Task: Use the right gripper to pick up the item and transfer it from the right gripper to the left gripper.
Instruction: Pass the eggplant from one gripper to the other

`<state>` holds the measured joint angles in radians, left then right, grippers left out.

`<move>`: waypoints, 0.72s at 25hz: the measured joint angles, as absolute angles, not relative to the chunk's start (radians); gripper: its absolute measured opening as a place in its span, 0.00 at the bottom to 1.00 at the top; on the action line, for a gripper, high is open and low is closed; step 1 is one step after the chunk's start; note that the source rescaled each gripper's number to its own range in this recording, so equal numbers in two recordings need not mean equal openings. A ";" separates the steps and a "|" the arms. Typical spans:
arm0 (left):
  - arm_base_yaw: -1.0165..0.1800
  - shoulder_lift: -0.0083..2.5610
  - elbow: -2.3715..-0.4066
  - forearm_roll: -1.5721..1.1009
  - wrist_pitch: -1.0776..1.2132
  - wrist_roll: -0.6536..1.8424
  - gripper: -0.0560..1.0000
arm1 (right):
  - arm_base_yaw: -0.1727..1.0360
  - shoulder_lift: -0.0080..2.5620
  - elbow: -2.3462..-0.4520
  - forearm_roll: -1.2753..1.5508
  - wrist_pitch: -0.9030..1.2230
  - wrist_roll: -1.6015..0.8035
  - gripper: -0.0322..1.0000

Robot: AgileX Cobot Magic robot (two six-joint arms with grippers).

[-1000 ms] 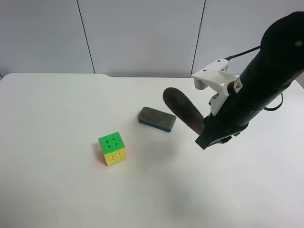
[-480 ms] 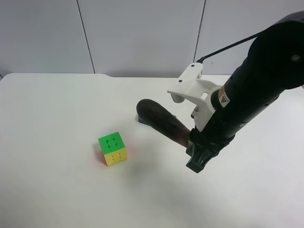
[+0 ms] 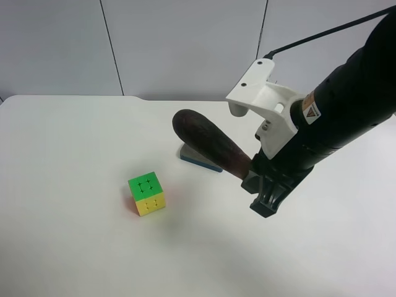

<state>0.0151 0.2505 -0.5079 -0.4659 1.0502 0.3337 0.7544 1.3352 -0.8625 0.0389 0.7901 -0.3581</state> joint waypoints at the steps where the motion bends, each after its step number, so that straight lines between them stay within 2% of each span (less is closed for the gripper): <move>1: -0.002 0.263 -0.508 -0.485 1.049 0.347 0.59 | 0.754 1.335 -0.863 0.049 0.790 -0.367 0.03; 11: -0.211 0.487 -0.508 -0.558 0.980 0.472 0.59 | 0.754 1.334 -0.863 0.179 0.789 -0.511 0.03; 13: -0.252 0.541 -0.508 -0.558 0.962 0.501 0.63 | 0.754 1.334 -0.863 0.201 0.789 -0.531 0.03; 16: -0.307 0.634 -0.508 -0.559 0.920 0.533 0.77 | 0.754 1.334 -0.863 0.233 0.796 -0.564 0.03; 18: -0.340 0.703 -0.509 -0.559 0.883 0.550 0.82 | 0.754 1.334 -0.863 0.256 0.805 -0.592 0.03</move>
